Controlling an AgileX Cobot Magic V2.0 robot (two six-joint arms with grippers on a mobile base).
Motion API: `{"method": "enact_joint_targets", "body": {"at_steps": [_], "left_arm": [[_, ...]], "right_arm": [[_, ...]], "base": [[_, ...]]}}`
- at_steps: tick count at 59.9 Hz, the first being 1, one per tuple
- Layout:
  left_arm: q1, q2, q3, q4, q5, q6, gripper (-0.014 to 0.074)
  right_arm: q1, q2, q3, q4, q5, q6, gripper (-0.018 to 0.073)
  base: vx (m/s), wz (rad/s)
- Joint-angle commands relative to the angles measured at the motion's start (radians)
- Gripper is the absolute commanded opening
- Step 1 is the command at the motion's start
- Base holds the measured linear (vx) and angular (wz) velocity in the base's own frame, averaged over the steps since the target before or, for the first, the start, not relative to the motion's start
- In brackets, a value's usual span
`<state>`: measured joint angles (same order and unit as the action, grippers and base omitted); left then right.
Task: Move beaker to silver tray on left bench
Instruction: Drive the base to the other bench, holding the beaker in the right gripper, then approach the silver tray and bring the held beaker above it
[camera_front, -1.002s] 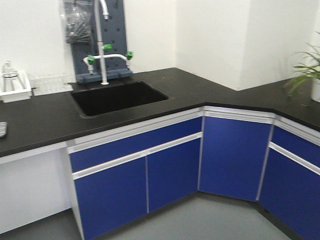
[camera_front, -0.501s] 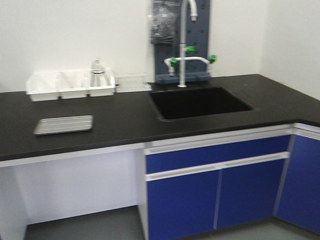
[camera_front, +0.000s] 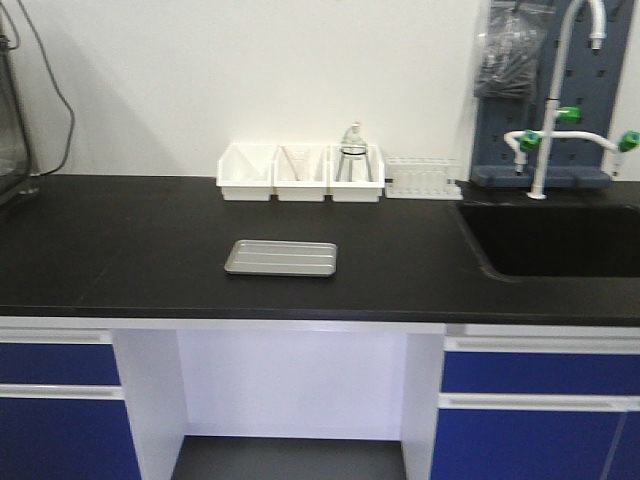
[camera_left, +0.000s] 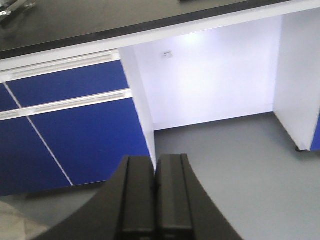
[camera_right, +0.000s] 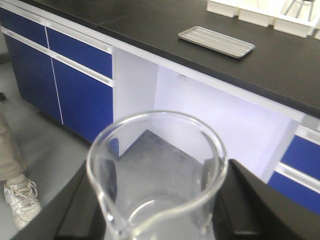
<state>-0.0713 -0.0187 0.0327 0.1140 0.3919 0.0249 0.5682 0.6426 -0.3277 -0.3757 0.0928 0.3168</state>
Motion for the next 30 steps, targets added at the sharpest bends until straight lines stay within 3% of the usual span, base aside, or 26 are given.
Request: {"method": "enact_joint_targets", "body": {"at_steps": [1, 30], "left_arm": [[-0.003, -0.007, 0.02, -0.001, -0.082, -0.002, 0.0001], [-0.003, -0.007, 0.02, -0.001, -0.082, -0.002, 0.0001]], "right_arm": [[-0.005, 0.002, -0.031, -0.01, -0.077, -0.005, -0.0011], [-0.005, 0.002, -0.031, -0.01, -0.077, -0.005, -0.0011]], "base": [[0.24, 0.3], [0.3, 0.09]]}}
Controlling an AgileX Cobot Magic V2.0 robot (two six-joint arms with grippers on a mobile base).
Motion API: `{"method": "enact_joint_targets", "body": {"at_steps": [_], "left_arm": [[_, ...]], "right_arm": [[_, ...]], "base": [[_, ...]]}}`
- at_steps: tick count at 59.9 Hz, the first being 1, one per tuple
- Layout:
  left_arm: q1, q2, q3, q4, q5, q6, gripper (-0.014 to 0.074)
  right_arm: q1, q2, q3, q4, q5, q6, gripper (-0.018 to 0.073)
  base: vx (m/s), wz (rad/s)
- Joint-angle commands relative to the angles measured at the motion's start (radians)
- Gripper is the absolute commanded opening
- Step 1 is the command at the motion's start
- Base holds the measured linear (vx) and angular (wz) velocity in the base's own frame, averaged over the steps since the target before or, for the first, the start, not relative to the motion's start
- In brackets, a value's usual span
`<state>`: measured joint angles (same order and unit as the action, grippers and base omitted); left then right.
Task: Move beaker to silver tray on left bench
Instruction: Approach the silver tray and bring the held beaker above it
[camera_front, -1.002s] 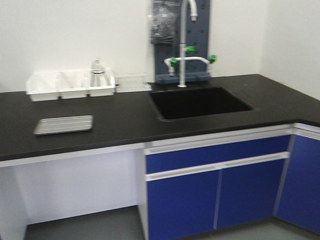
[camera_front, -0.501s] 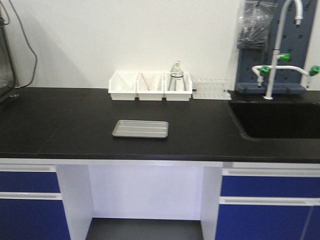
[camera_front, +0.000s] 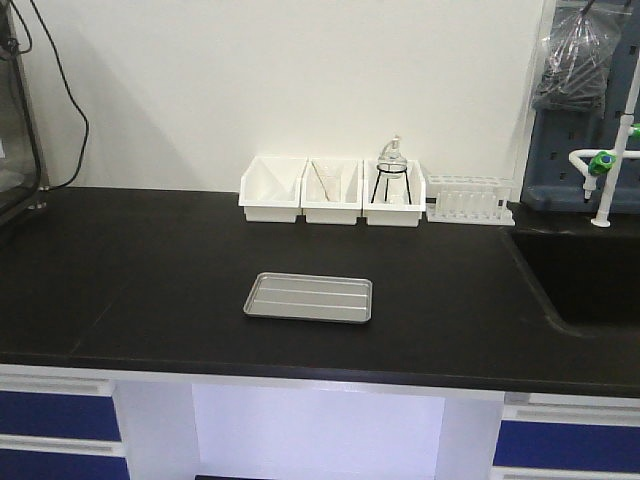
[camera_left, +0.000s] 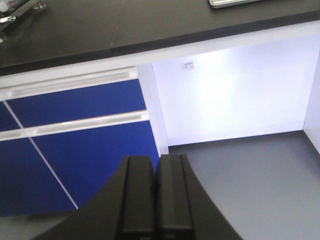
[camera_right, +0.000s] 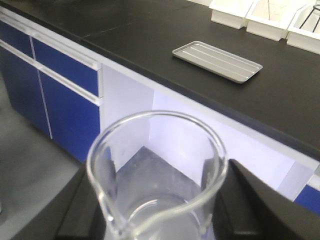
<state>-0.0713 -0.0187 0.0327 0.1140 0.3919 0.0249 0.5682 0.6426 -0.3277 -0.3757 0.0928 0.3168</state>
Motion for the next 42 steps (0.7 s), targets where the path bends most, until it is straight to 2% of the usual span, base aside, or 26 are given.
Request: {"method": "enact_joint_targets", "body": {"at_steps": [1, 42], "left_arm": [[-0.003, -0.007, 0.02, -0.001, -0.082, -0.002, 0.0001], [-0.003, -0.007, 0.02, -0.001, -0.082, -0.002, 0.0001]], "right_arm": [[-0.005, 0.002, -0.031, -0.01, -0.077, -0.005, -0.0011], [-0.005, 0.002, -0.031, -0.01, -0.077, -0.005, -0.0011]], "base": [[0.36, -0.06], [0.39, -0.08]]}}
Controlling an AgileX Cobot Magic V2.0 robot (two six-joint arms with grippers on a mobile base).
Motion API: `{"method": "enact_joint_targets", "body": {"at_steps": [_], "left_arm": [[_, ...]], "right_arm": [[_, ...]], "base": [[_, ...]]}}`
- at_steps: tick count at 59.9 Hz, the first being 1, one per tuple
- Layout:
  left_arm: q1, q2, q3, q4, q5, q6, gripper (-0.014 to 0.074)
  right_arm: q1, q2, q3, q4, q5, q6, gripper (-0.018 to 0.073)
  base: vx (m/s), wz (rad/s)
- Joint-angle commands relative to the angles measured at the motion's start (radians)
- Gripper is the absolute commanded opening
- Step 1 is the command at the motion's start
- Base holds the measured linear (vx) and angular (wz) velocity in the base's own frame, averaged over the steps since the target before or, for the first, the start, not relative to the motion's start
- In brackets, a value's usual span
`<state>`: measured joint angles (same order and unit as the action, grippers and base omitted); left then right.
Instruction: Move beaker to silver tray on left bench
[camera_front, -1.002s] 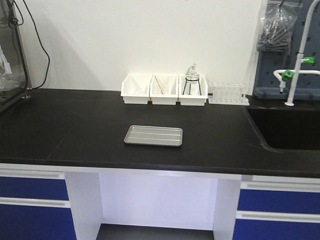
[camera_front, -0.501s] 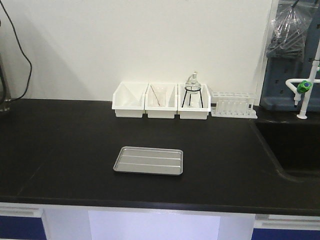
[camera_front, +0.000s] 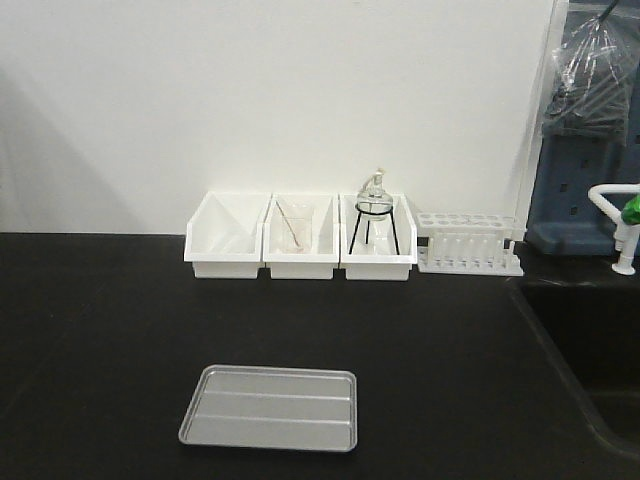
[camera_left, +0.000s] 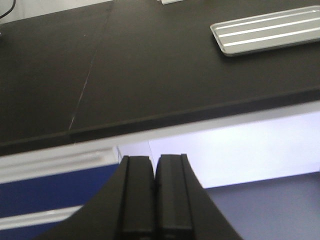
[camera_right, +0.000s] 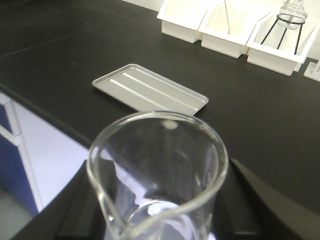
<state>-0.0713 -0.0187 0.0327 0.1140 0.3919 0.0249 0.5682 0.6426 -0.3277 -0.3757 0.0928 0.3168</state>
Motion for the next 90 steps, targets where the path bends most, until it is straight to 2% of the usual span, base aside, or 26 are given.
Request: {"method": "enact_joint_targets", "body": {"at_steps": [1, 39, 90], "left_arm": [[-0.003, -0.007, 0.02, -0.001, -0.082, -0.002, 0.0001], [-0.003, -0.007, 0.02, -0.001, -0.082, -0.002, 0.0001], [-0.003, -0.007, 0.02, -0.001, -0.082, -0.002, 0.0001]], "right_arm": [[-0.005, 0.002, -0.031, -0.01, -0.077, -0.005, -0.0011], [-0.005, 0.002, -0.031, -0.01, -0.077, -0.005, -0.0011], [-0.005, 0.002, -0.031, -0.01, -0.108, -0.005, -0.0011]], "base": [[0.39, -0.03], [0.31, 0.0], [0.04, -0.01]]}}
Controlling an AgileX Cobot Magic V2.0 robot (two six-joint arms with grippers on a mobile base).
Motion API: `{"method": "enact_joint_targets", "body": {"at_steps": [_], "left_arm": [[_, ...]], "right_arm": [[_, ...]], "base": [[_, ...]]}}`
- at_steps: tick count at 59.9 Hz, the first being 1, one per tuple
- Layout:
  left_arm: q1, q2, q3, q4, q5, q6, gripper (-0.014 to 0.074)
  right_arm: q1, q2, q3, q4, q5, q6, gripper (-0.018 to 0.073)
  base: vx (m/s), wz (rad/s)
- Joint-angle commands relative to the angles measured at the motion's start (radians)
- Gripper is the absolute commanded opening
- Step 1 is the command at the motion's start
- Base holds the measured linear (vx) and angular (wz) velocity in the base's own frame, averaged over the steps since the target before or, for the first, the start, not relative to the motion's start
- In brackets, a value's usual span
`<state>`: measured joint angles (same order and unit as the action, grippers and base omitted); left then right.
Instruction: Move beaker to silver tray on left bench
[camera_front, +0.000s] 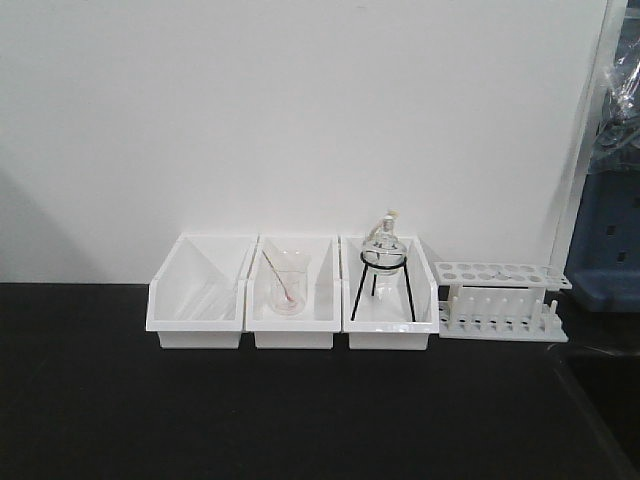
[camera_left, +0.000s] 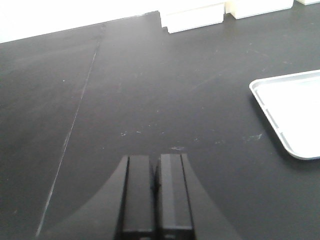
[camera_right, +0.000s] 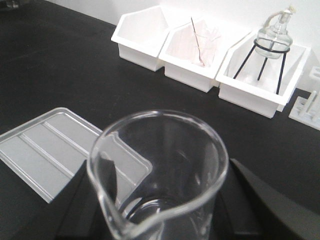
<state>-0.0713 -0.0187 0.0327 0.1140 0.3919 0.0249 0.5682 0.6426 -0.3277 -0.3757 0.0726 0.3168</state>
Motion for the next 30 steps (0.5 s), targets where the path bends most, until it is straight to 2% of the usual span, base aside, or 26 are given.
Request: {"method": "enact_joint_targets", "body": {"at_steps": [1, 7, 21, 26, 30], "left_arm": [[-0.003, -0.007, 0.02, -0.001, -0.082, -0.002, 0.0001], [-0.003, -0.007, 0.02, -0.001, -0.082, -0.002, 0.0001], [-0.003, -0.007, 0.02, -0.001, -0.082, -0.002, 0.0001], [-0.003, -0.007, 0.02, -0.001, -0.082, -0.002, 0.0001], [-0.003, -0.007, 0.02, -0.001, -0.082, -0.002, 0.0001]], "right_arm": [[-0.005, 0.002, -0.031, -0.01, -0.09, -0.004, -0.0011], [-0.005, 0.043, -0.031, -0.01, -0.198, -0.003, -0.0011], [-0.005, 0.465, -0.051, -0.069, -0.763, -0.01, -0.0011], [-0.005, 0.636, -0.099, -0.103, -0.86, -0.01, -0.0011], [-0.004, 0.744, -0.15, -0.127, -0.878, -0.01, -0.001]], "base": [[0.0, 0.0], [0.0, 0.0], [0.0, 0.0], [0.0, 0.0], [0.0, 0.0]]}}
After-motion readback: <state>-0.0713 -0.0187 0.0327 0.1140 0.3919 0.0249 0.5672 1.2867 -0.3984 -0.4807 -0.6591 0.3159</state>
